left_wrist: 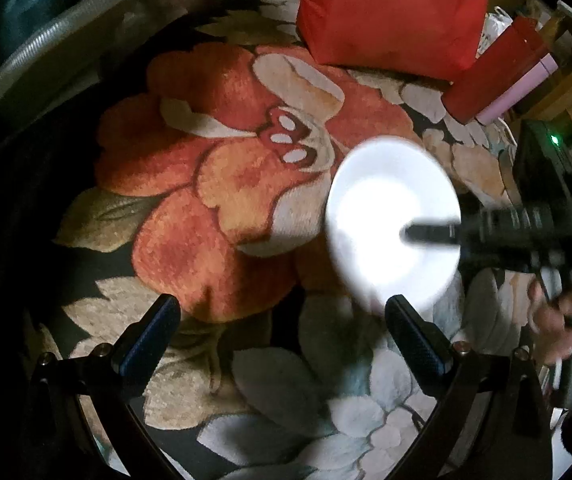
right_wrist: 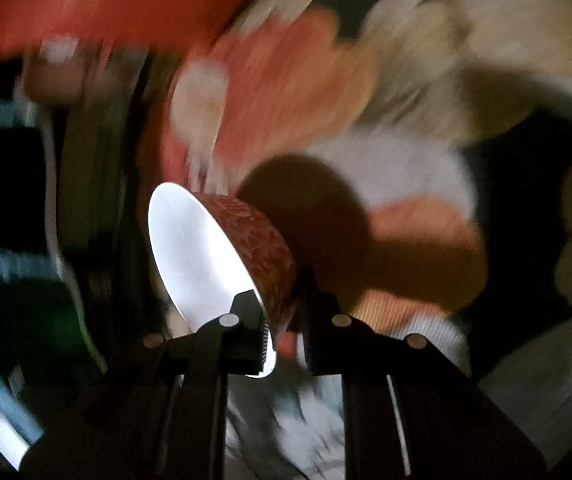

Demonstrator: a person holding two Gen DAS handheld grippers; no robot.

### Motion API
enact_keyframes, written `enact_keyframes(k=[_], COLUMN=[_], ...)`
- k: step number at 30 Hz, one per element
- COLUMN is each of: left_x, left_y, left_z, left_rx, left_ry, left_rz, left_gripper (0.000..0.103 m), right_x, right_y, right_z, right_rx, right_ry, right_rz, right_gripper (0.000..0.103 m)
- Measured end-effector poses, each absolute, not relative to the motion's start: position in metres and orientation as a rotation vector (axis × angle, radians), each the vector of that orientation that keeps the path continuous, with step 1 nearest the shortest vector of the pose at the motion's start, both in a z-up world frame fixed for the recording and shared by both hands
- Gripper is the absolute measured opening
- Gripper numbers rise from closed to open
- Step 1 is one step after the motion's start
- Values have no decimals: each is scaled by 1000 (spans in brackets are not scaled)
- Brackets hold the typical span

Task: Organize plates and bowls
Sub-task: 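Lift the last white bowl with the right tool and carry it to the stack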

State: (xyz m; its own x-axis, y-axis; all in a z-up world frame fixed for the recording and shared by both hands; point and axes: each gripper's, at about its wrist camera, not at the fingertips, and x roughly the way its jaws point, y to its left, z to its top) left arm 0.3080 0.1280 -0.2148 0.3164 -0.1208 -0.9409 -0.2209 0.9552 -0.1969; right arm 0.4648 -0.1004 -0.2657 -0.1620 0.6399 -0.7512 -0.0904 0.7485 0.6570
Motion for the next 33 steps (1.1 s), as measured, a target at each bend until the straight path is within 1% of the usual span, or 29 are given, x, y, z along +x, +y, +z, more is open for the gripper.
enact_keyframes(k=[3, 8, 10, 11, 13, 14, 15, 16, 17, 18, 19, 20, 24, 33], left_x=[308, 313, 316, 317, 318, 319, 320, 321, 323, 324, 326, 327, 322, 308], left_y=[124, 114, 111, 110, 109, 108, 108, 107, 105, 104, 102, 98, 89, 48], left_z=[-223, -244, -249, -251, -255, -258, -259, -259, -258, -257, -257, -255, -240, -199], left_rx=[-317, -303, -291, -286, -293, -302, -307, -290, -292, -303, -318, -317, -285, -267], left_ry=[1271, 1326, 1319, 1316, 1319, 1321, 1323, 1315, 1306, 1305, 1312, 1319, 1289, 1265], left_rz=[63, 46, 52, 62, 65, 62, 59, 71, 55, 36, 9, -11, -33, -131], left_gripper=[102, 101, 93, 85, 82, 77, 66, 63, 53, 34, 25, 14, 14, 14], right_x=[446, 426, 421, 415, 409, 408, 406, 408, 407, 405, 403, 404, 395, 360], right_y=[-88, -83, -82, -84, -83, -78, -77, -79, -78, -77, -78, -78, -82, -127], right_z=[-266, -256, -250, -244, -241, -241, -242, -244, -246, -248, -249, -250, -246, -211], right_rx=[313, 179, 171, 151, 126, 116, 111, 108, 112, 118, 125, 128, 119, 149], right_ry=[1666, 1614, 1583, 1550, 1525, 1518, 1511, 1501, 1492, 1484, 1476, 1469, 1456, 1459], right_rz=[809, 812, 790, 764, 727, 697, 676, 660, 651, 636, 621, 618, 597, 564], right_gripper=[14, 17, 18, 18, 18, 18, 18, 18, 18, 18, 18, 15, 15, 14])
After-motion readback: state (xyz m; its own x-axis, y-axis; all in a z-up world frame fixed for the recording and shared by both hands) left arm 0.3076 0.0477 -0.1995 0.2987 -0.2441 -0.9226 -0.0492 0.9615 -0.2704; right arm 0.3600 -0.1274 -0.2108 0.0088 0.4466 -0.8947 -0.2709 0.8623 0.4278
